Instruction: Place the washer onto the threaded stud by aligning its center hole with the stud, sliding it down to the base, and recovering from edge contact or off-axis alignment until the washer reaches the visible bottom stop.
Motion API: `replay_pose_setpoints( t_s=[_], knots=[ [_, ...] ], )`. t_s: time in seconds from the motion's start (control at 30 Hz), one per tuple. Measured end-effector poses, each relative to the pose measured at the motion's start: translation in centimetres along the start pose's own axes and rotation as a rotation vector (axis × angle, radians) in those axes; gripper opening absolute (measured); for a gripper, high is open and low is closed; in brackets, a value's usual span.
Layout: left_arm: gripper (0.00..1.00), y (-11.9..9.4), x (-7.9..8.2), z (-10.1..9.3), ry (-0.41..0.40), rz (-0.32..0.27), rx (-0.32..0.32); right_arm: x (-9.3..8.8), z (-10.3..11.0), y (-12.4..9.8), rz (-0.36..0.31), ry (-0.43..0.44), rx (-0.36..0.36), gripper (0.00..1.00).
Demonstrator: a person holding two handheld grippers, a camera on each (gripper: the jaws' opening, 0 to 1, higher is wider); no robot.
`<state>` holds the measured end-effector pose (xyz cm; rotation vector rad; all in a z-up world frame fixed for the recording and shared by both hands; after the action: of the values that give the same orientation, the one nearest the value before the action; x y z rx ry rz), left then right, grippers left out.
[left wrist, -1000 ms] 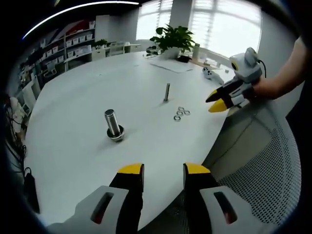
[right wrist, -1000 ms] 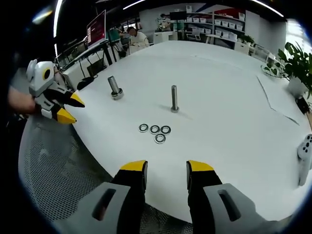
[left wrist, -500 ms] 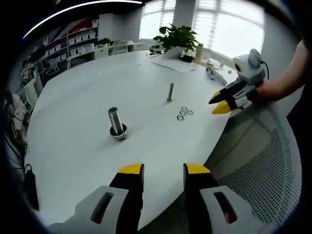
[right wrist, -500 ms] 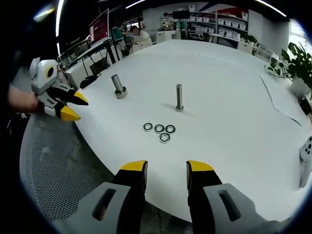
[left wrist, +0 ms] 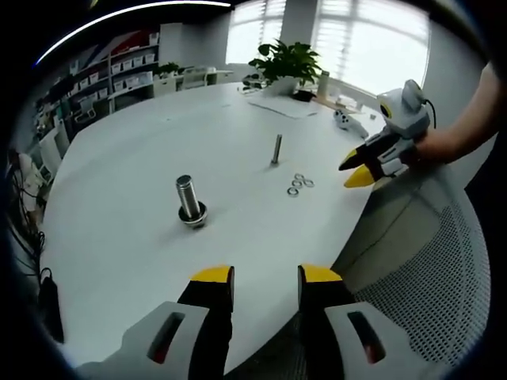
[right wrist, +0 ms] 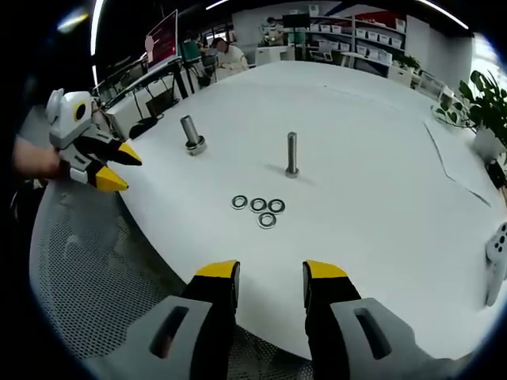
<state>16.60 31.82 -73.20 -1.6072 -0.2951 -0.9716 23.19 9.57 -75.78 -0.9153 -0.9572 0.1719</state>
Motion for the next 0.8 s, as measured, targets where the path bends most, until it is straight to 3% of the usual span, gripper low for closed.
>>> replay_pose_setpoints(
  t_s=[0.27,0.8],
  knots=[
    [0.3,0.03,-0.24,-0.18,0.005,0.015,-0.009,-0.18,-0.11,-0.02,0.014,-0.001,-0.008,0.35],
    [0.3,-0.27,0.27,0.12,0.009,-0.023,0.008,0.41,-0.12,-0.43,0.021,-0.034,-0.006,0.35]
  ],
)
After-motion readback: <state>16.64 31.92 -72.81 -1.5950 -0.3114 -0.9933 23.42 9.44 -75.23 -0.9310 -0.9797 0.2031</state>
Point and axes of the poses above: the point that each gripper's makers call its tool centre point, and the gripper's own axes: y roughly forward along the fingers, z roughly to its left, x roughly out of its top, the point moved 2 cm from there along -y, roughly backward along the fingers, and after that the axes turned 12 degrees about x, right-handed, at the moved point
